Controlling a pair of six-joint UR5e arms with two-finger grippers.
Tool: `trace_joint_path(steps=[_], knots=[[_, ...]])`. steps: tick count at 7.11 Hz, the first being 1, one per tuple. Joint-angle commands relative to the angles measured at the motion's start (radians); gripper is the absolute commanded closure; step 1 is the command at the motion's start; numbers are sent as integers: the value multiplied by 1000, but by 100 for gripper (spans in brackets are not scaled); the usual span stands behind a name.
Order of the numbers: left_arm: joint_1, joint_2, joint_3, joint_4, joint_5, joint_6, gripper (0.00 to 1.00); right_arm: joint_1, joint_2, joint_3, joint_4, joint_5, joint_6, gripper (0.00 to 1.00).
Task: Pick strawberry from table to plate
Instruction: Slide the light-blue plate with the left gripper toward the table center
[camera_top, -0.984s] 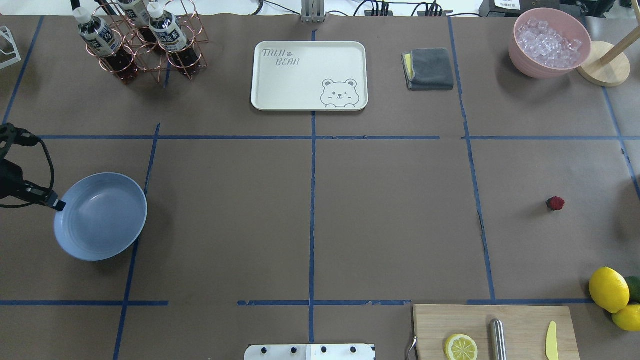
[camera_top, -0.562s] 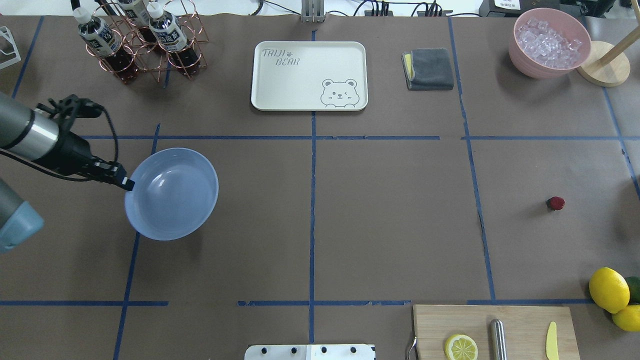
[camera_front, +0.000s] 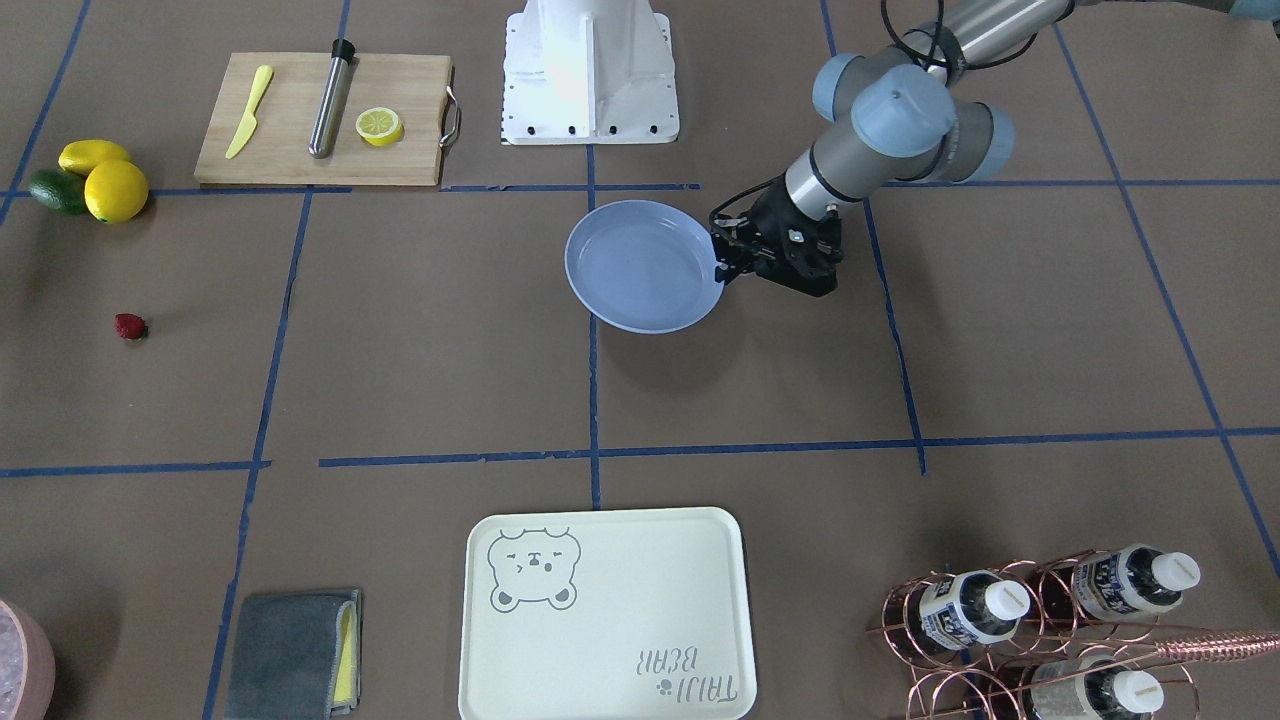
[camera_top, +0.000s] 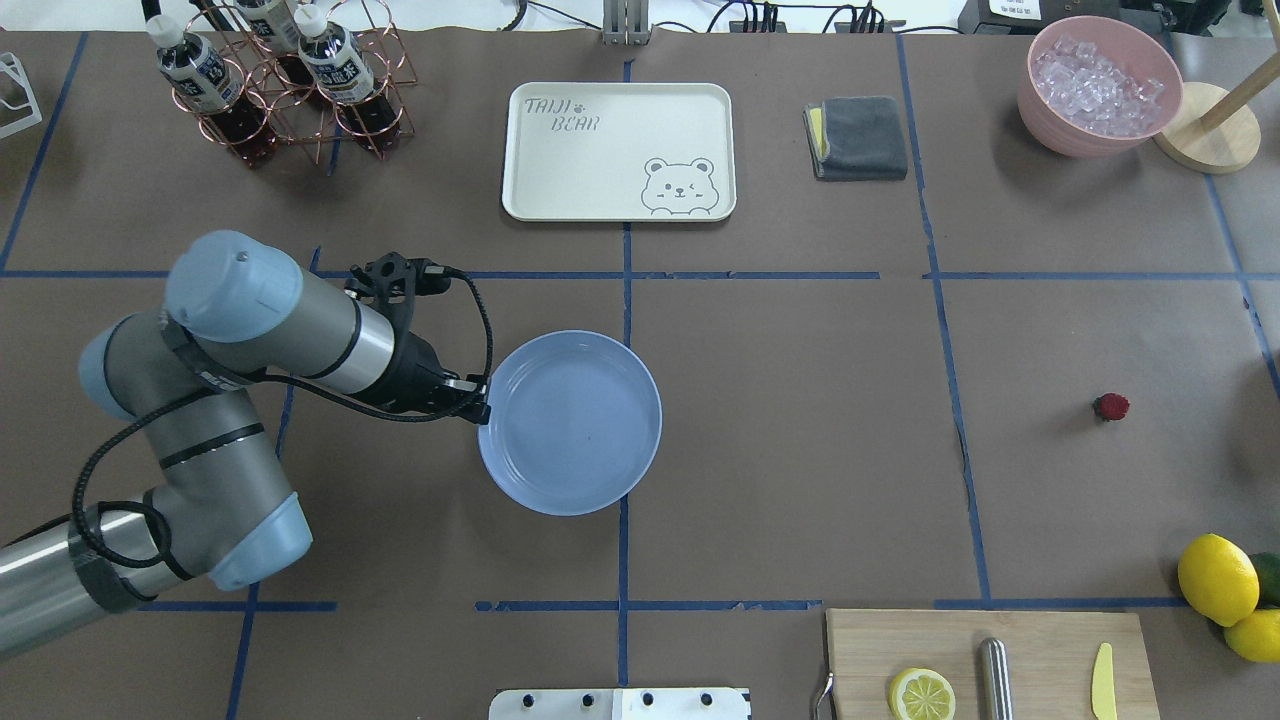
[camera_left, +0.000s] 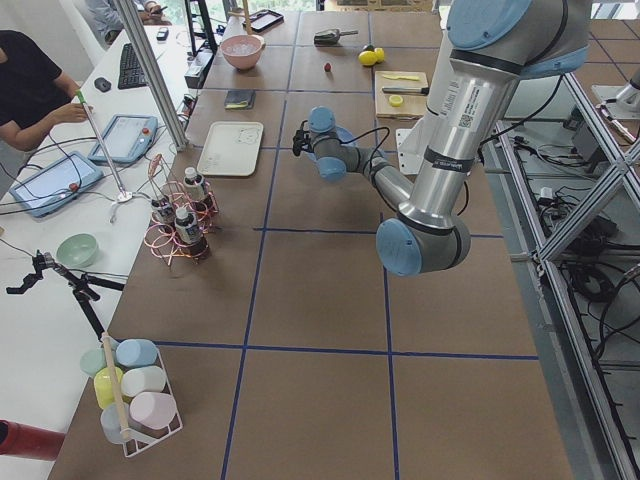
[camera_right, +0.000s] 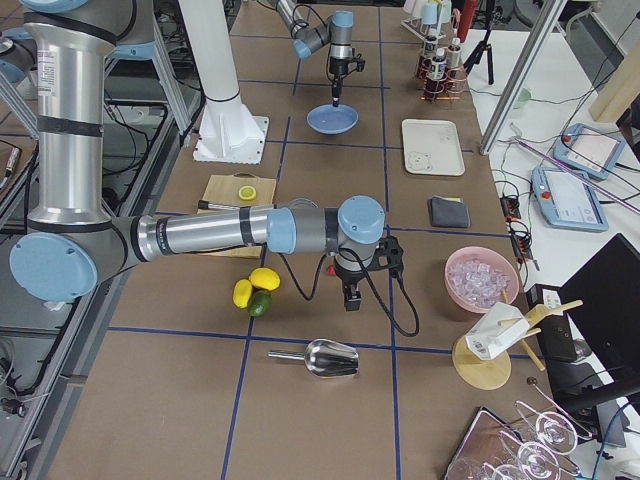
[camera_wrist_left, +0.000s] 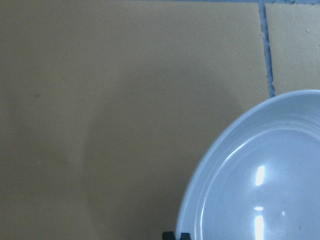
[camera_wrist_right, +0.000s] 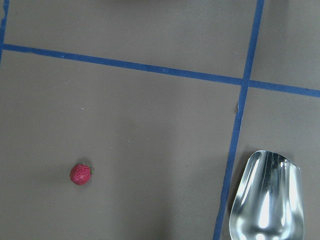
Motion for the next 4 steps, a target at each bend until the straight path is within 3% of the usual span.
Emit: trace_joint_path(steps=[1,4], knots=[[26,-93,11,151,81,-26,100,0,-13,33,-3,0,1,0],[63,-129,64,149,121,-50,100,0,-13,30,-3,3,4,0]])
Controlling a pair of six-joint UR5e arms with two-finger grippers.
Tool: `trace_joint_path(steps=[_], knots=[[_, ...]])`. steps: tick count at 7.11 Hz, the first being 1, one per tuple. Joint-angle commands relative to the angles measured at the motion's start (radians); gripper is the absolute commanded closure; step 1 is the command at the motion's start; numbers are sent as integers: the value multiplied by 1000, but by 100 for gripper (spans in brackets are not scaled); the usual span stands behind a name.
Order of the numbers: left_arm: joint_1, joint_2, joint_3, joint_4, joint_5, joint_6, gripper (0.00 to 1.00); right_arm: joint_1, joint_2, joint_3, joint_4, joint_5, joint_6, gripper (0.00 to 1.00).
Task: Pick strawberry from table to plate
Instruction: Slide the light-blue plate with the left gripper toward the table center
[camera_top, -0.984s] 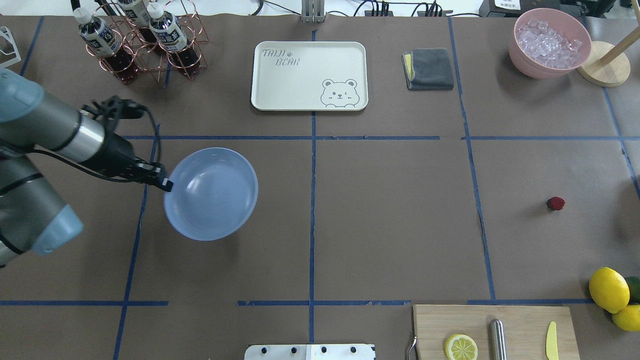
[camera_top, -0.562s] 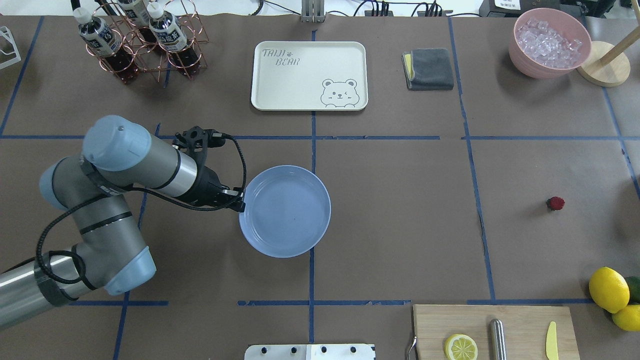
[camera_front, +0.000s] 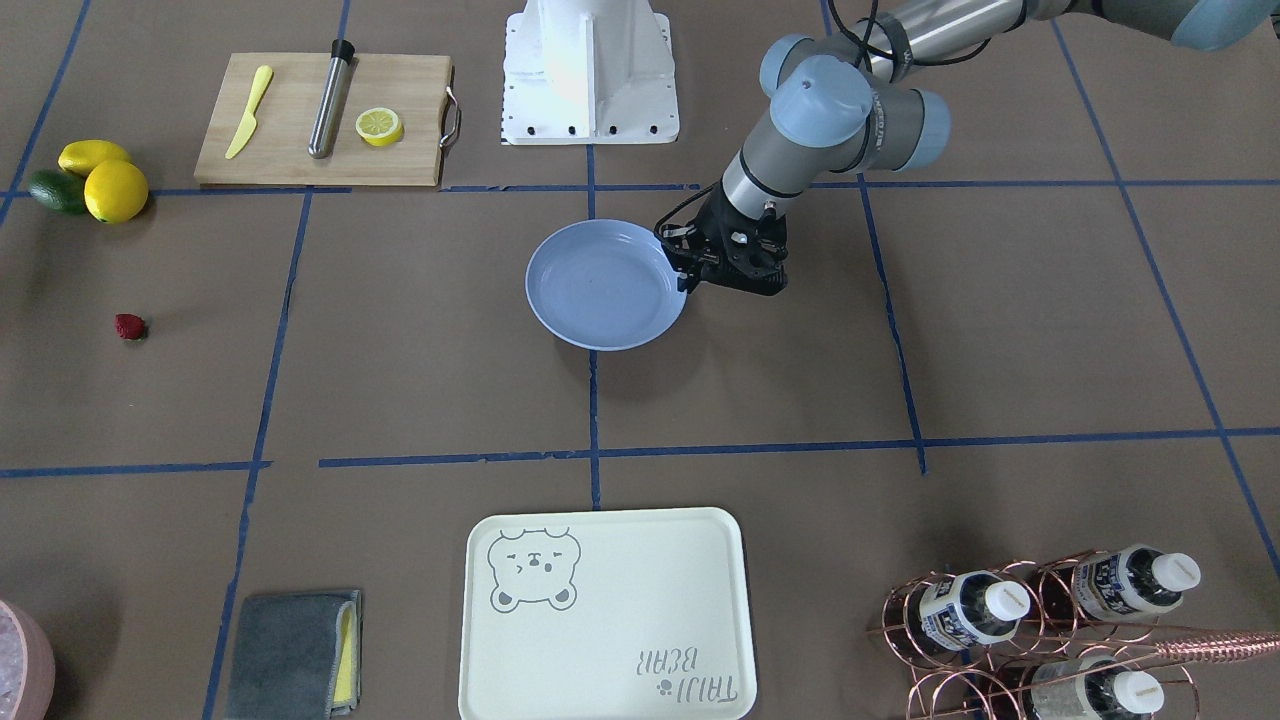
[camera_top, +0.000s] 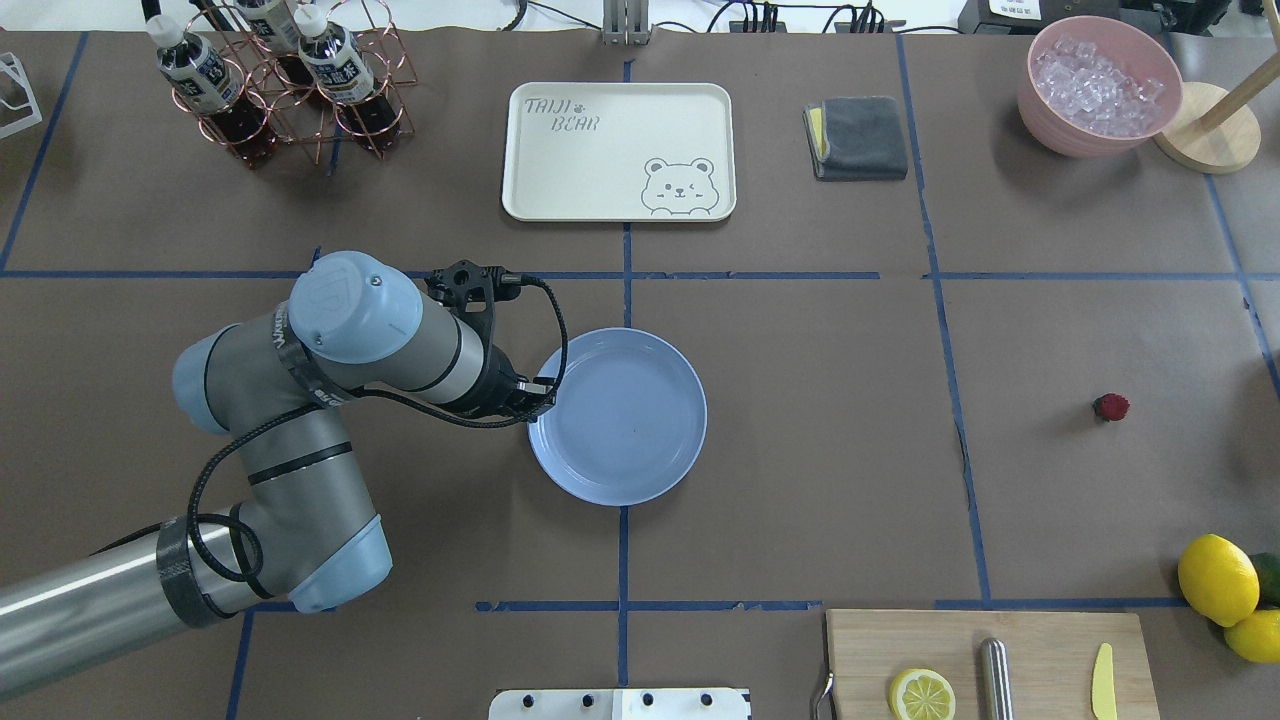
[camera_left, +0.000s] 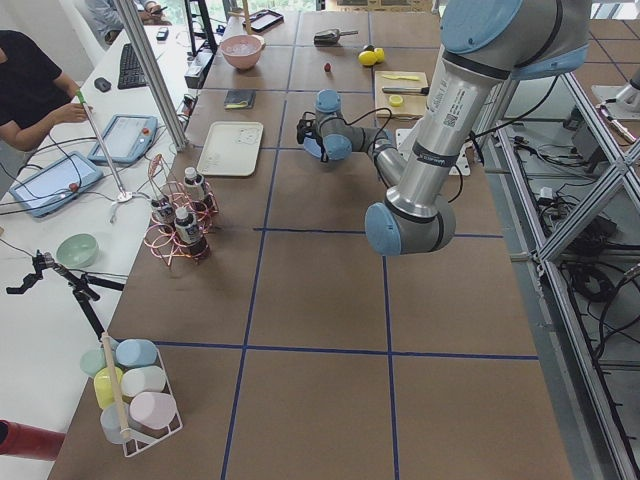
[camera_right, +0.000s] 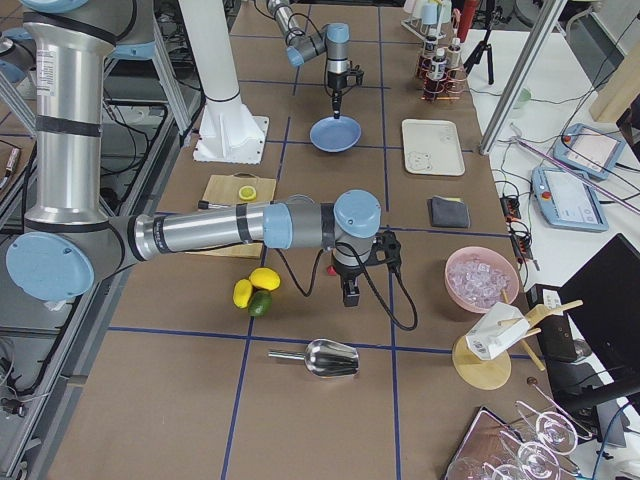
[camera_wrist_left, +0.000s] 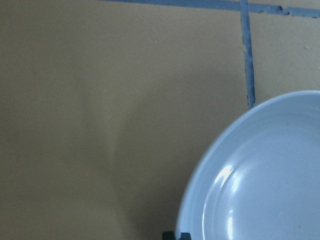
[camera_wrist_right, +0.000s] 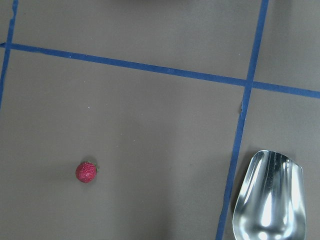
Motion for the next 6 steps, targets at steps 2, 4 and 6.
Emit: trace_joint_path(steps=[2,4,6], knots=[[19,-31,38,1,7,-39,100,0,-1,-3,-2,-1,0,0],[17,-28,36,7,7,-39,100,0,-1,-6,-2,-1,0,0],[17,-25,43,1,5,-30,43,0,-1,-8,-2,-1,0,0]])
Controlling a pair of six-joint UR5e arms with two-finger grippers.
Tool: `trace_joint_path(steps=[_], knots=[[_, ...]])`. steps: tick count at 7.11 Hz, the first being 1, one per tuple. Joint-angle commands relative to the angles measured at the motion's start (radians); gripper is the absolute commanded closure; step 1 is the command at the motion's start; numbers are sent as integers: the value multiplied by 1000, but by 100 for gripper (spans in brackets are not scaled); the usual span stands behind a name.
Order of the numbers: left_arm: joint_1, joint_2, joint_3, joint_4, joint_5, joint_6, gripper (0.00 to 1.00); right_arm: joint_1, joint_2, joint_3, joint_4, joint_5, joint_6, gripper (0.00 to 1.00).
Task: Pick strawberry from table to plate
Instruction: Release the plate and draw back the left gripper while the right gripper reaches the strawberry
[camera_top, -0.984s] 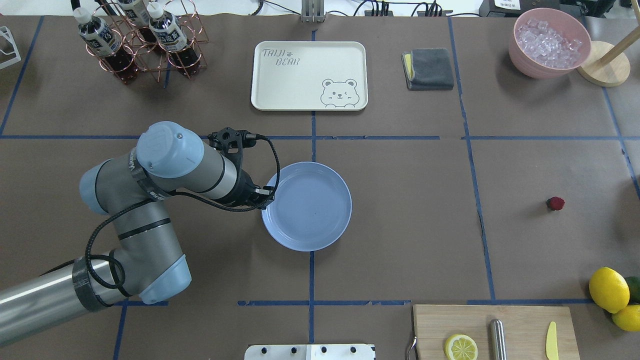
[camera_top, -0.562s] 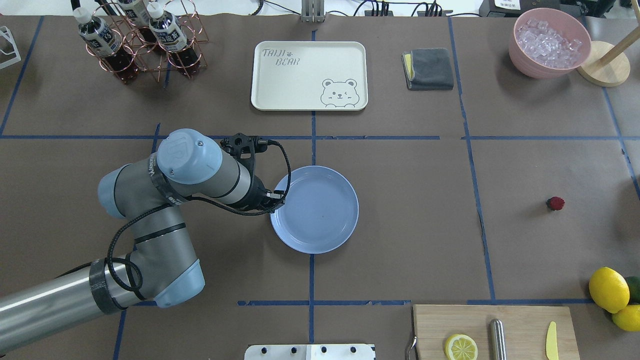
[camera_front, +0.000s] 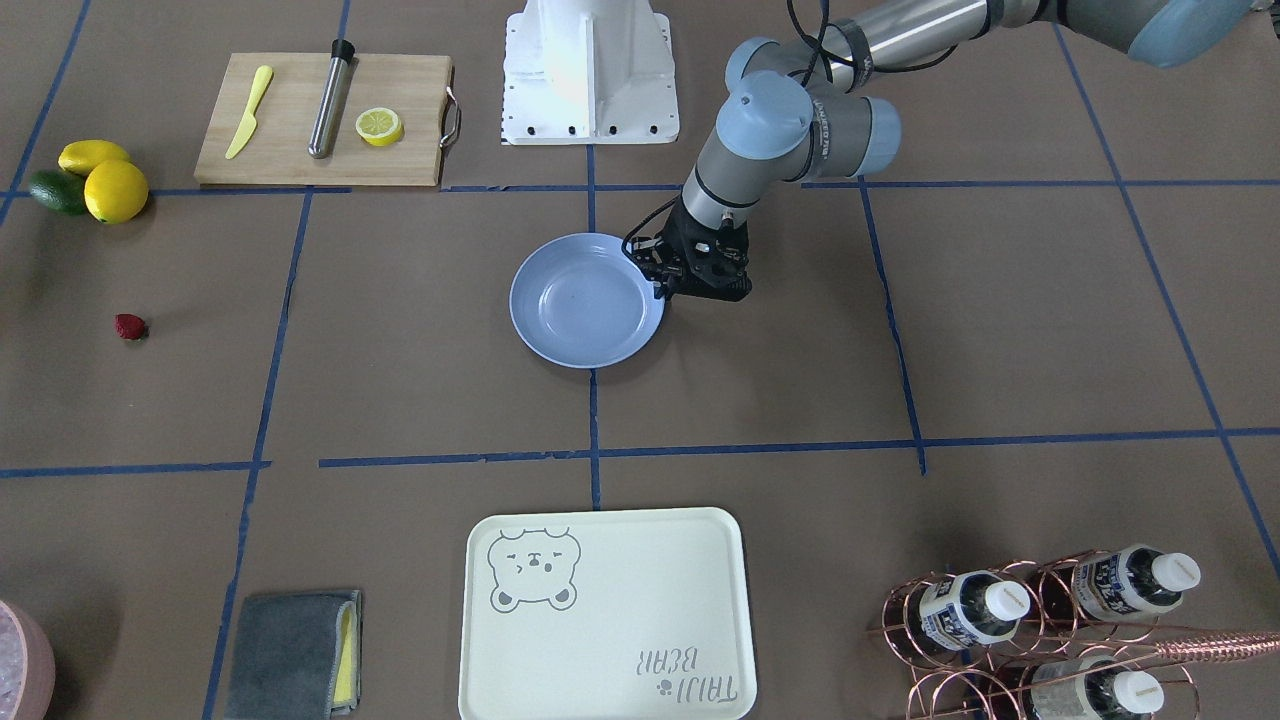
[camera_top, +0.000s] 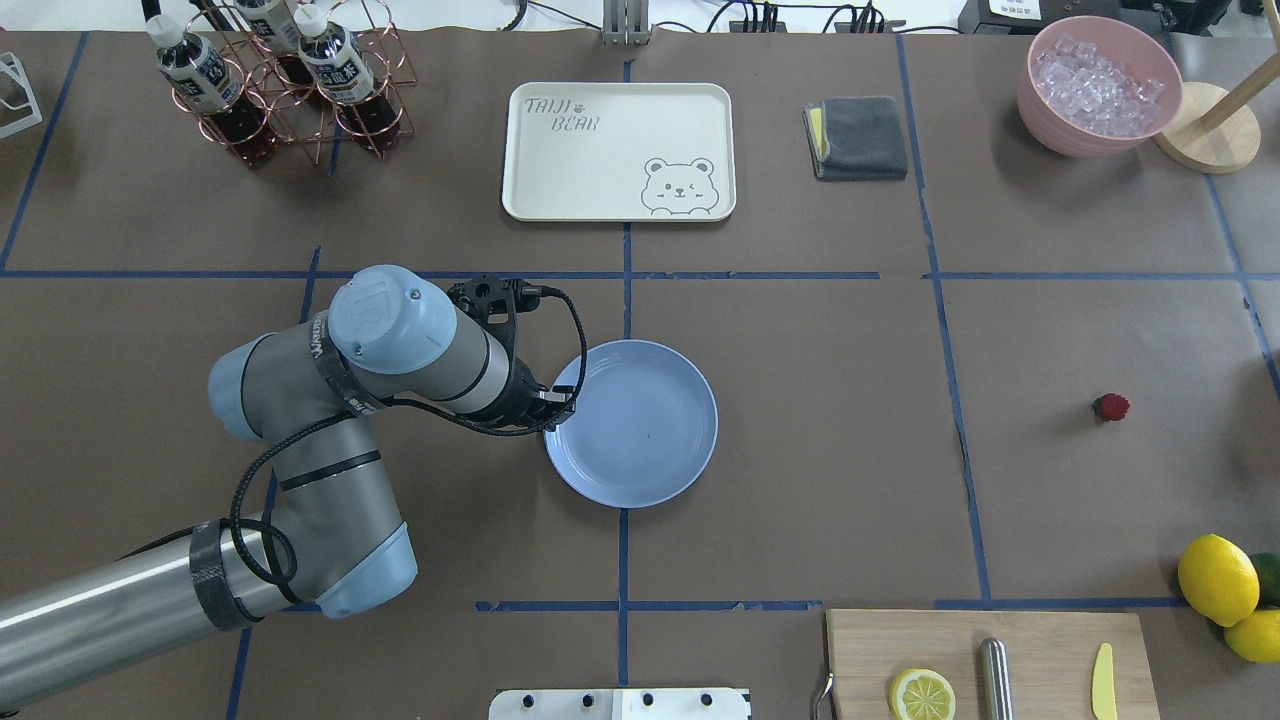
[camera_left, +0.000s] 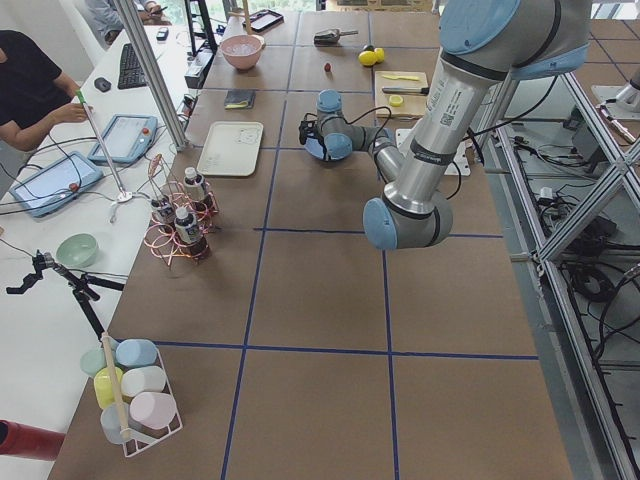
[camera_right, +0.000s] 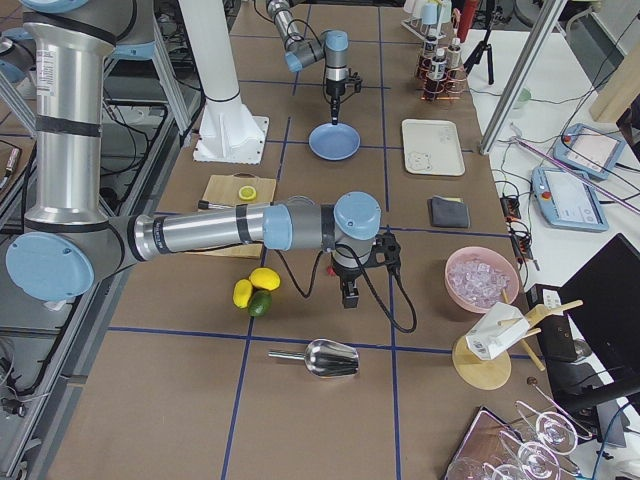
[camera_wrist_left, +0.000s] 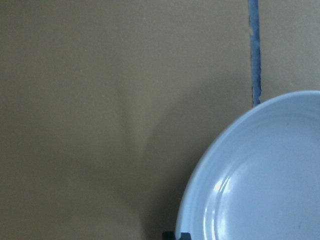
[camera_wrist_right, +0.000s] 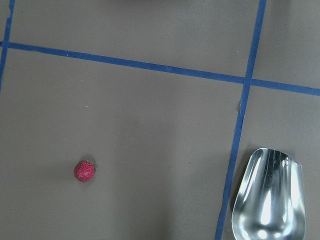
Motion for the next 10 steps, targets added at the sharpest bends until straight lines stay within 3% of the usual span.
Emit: trace_joint_path(steps=[1,3,4,6,7,9,10], knots=[[-4,3,-4,-10,-3,6,25,-2,0,-1,-2,3,1,0],[-59,57,-112,-19,-13,7,24,-27,5,-25,0,32,0,0],[-79,95,-188,-19,-13,7,23,-46,6,-38,26,93,48,0],[-99,102,-227,-19,-12,6,20,-180,3,-47,262,54,383,0],[-117,124,-247,-18,-12,6,17,-272,0,-58,414,-42,570,0],[-107,122,-257,-19,-9,-5,15,-409,3,-158,690,-144,797,1],[-108,119,-258,-18,-6,-5,14,-448,8,-195,772,-156,854,1]])
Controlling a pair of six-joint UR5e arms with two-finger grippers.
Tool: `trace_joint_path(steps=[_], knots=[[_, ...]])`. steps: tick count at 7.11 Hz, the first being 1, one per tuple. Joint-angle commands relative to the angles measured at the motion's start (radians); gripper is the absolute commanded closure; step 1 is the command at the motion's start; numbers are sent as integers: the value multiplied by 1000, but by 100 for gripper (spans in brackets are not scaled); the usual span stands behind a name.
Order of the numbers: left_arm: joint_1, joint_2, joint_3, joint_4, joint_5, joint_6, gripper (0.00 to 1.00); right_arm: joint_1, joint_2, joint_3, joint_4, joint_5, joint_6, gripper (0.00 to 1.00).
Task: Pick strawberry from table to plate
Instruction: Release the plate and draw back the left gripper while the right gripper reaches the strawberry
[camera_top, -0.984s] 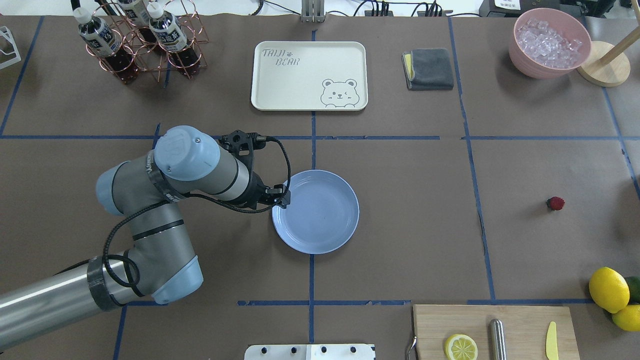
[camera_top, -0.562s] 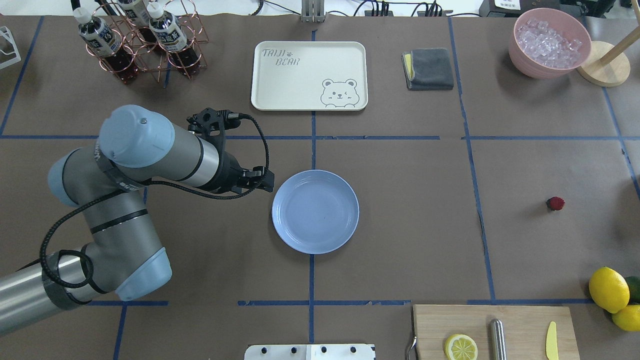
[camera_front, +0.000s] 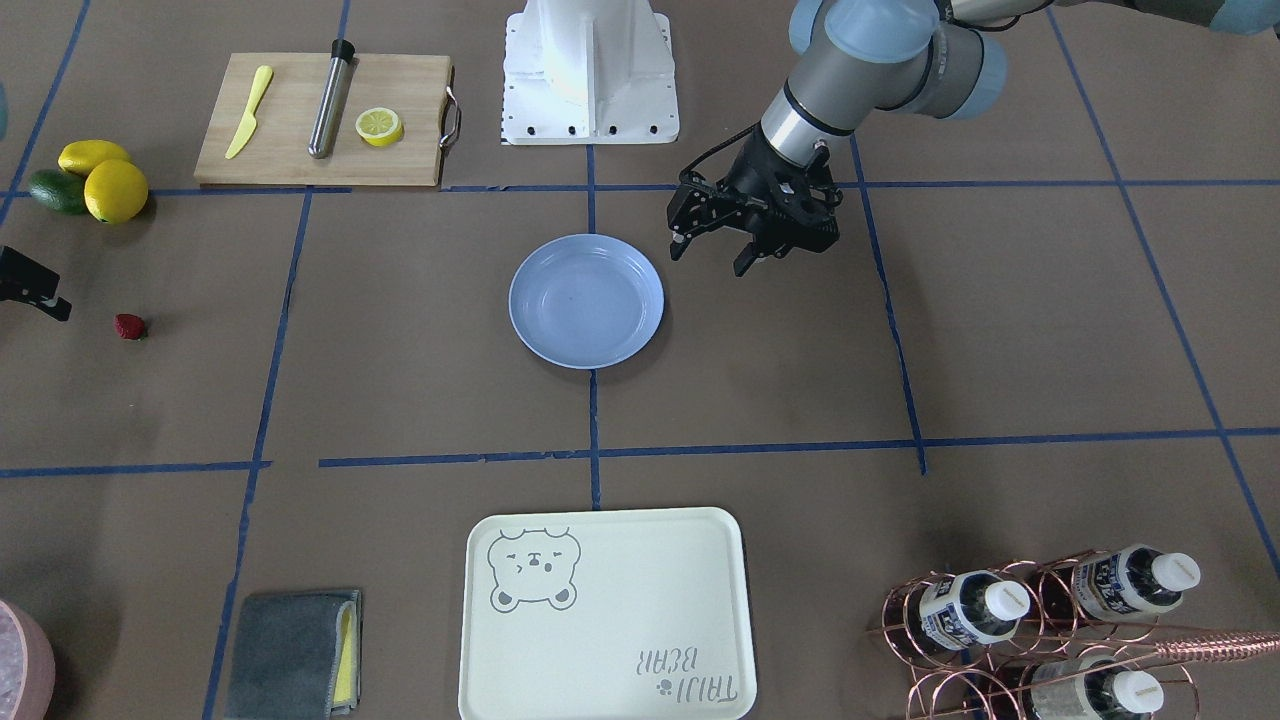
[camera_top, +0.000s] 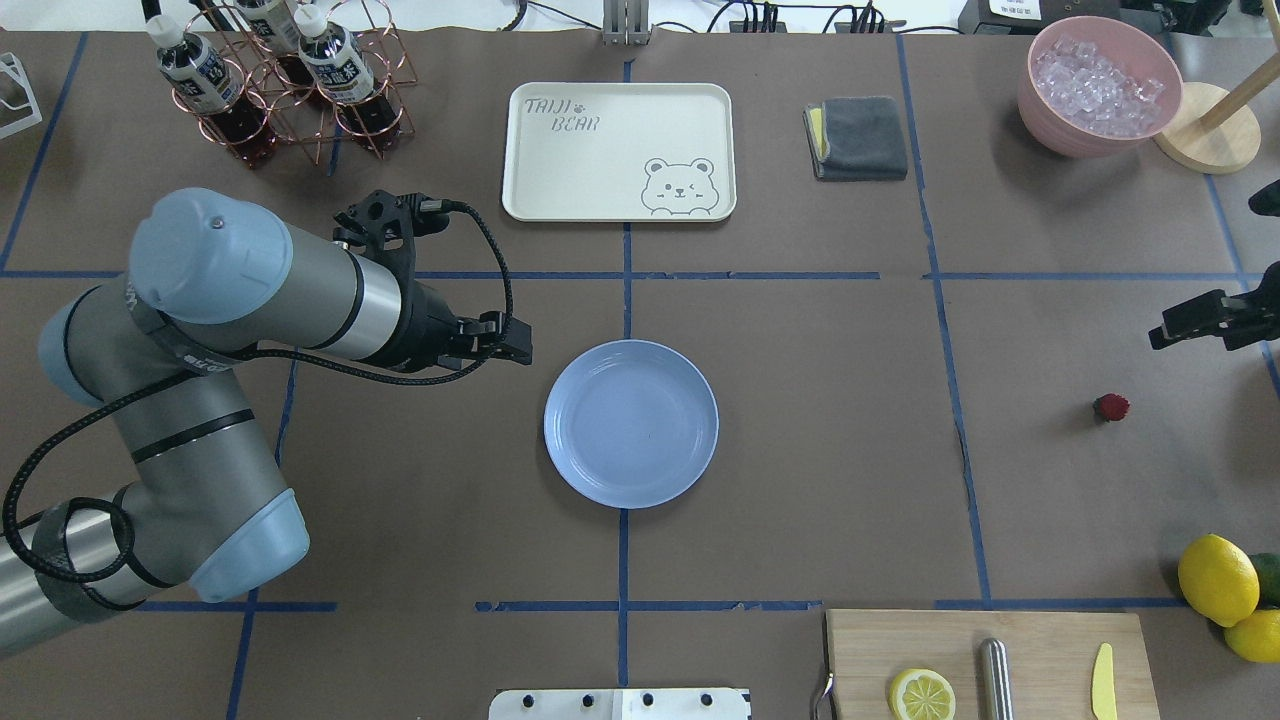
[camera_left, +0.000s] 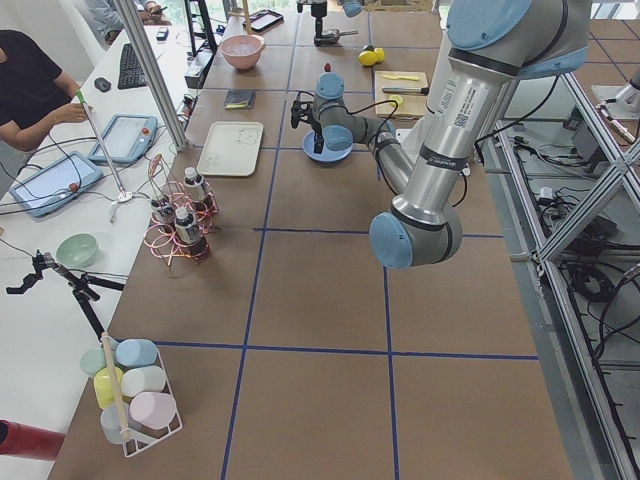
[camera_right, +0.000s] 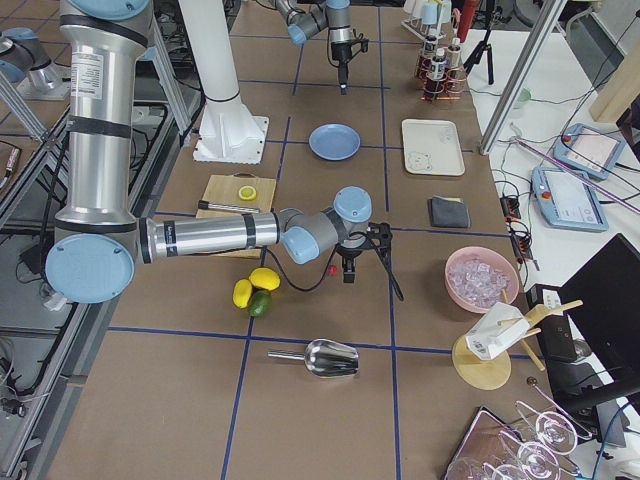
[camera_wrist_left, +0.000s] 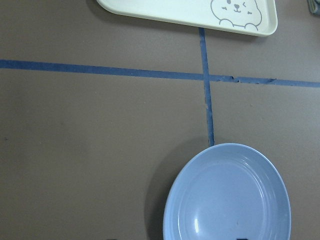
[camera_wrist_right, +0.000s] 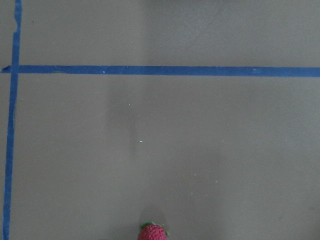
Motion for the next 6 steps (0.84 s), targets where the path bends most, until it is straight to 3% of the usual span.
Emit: trace_joint_path(steps=[1,6], knots=[[1,0,-1,1,3,-3,14,-80,10,-59,137,-58,108,0],[-8,8,-9,1,0,1,13,-183,-2,-79,125,-81,108,0]])
